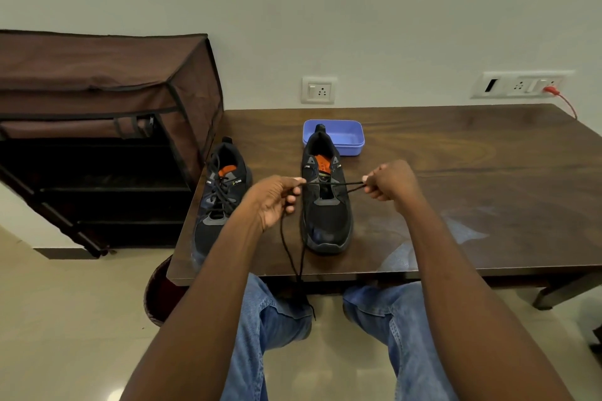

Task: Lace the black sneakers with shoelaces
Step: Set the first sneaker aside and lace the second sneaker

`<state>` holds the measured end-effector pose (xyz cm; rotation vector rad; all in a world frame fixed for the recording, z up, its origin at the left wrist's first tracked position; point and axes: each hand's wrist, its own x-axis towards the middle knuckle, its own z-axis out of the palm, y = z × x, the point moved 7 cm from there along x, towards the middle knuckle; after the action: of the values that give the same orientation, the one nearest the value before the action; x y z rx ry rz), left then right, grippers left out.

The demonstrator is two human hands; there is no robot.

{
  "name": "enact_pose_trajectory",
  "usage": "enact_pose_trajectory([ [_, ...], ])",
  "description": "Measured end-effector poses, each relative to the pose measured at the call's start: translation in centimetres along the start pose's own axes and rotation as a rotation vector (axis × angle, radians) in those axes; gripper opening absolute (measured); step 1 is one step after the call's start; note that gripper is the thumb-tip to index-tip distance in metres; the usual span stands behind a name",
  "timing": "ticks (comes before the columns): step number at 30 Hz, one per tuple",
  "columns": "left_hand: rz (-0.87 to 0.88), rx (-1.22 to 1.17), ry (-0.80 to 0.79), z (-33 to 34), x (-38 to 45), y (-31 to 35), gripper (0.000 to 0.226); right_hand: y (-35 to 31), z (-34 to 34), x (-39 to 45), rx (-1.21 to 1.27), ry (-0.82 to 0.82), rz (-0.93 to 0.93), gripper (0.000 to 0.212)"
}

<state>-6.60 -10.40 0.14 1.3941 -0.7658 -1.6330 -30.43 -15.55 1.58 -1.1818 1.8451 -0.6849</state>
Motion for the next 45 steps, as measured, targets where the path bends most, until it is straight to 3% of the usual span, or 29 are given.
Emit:
enact_pose_trajectory([
  [2,0.048,0.054,0.134,-1.4,0.4,0.3,0.014,-0.3,-0.2,0.2,-0.327,0.060,-0.068,0.014],
  [4,0.070,0.127,0.188,-1.8,0.6,0.5,0.012,-1.8,0.4,-1.0,-0.409,0.101,-0.223,0.019],
  [5,0.072,0.152,0.168,-1.5,0.7,0.4,0.010,-2.7,1.2,-1.8,-0.313,0.030,-0.300,0.023],
  [8,0.088,0.178,0.046,0.4,0.8,0.4,0.007,-4.2,4.9,-4.6,-0.105,-0.402,-0.386,0.036],
  [10,0.088,0.190,0.007,1.0,0.9,0.4,0.006,-4.2,5.9,-5.3,-0.162,-0.507,-0.407,0.020],
  [12,0.068,0.197,0.018,0.7,1.0,0.3,0.003,-4.0,4.9,-4.6,-0.124,-0.406,-0.379,0.012],
  [15,0.041,0.173,0.078,-0.6,1.1,0.2,0.004,-2.7,0.5,-2.2,-0.068,-0.002,-0.231,0.019],
  [17,0.043,0.160,0.148,-1.7,1.2,0.2,0.009,-1.3,-2.6,-1.4,-0.319,0.298,-0.116,0.020],
  [19,0.059,0.170,0.210,-2.4,1.3,0.3,0.010,-0.7,-3.6,-1.5,-0.564,0.401,-0.069,0.016],
  [21,0.078,0.187,0.201,-2.1,1.3,0.3,0.008,-1.6,-2.0,-1.6,-0.618,0.340,-0.175,0.023],
  [24,0.096,0.185,0.059,0.0,1.1,0.3,0.003,-3.8,3.2,-3.1,-0.246,-0.109,-0.389,0.038],
  [25,0.097,0.178,0.008,0.7,1.1,0.2,0.002,-4.4,5.0,-4.1,-0.200,-0.259,-0.431,0.037],
  [27,0.088,0.170,-0.044,1.5,1.2,-0.2,0.002,-4.6,6.8,-4.7,-0.246,-0.373,-0.467,0.020],
  [30,0.068,0.160,0.007,0.8,1.5,-0.4,0.004,-3.8,6.0,-3.5,-0.274,-0.270,-0.356,0.022],
  [34,0.055,0.131,0.068,-0.4,1.8,-0.3,0.007,-2.9,2.6,-2.9,-0.514,0.092,-0.233,0.018],
  [38,0.049,0.093,0.075,-0.4,2.1,-0.4,0.013,-2.9,2.3,-3.7,-0.708,0.159,-0.226,0.021],
  [40,0.074,0.051,0.067,-0.2,1.9,-0.3,0.006,-3.8,3.2,-3.6,-0.660,0.122,-0.353,0.009],
  [43,0.117,0.072,0.050,0.4,1.6,-0.1,0.010,-4.6,5.7,-3.8,-0.290,-0.160,-0.459,0.022],
  [45,0.142,0.092,0.063,0.5,1.7,-0.1,0.012,-4.8,6.9,-4.3,-0.242,-0.278,-0.486,0.016],
])
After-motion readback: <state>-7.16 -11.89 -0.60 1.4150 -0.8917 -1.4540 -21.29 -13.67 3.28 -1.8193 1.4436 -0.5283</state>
